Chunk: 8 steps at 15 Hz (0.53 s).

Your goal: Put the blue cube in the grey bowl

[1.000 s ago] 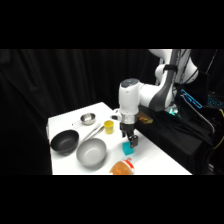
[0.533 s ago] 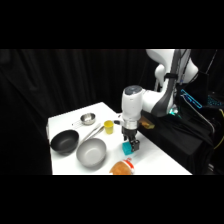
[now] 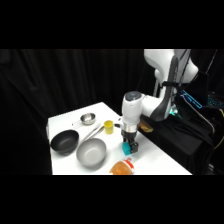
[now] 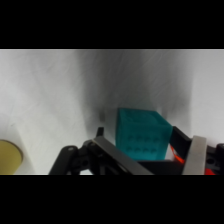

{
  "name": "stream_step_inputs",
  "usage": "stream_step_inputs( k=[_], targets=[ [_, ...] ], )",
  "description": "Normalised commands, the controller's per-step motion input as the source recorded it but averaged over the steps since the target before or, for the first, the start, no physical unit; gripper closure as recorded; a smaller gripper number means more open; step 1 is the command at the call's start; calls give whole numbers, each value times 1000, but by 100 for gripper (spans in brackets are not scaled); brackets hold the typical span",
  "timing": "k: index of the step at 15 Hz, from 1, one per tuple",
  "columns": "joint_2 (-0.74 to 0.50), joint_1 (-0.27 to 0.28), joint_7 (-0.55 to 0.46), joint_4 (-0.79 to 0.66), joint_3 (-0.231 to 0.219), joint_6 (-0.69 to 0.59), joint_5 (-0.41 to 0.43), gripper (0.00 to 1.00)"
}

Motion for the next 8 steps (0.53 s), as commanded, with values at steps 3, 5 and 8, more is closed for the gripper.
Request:
stream_step_inputs(
  k=[3, 5, 8],
  targets=[
    [113, 146, 62, 23, -129, 253, 12, 25],
    [55, 207, 87, -8, -189, 260, -8, 34],
    [-19, 207, 74, -40, -187, 205, -6, 59]
  ],
)
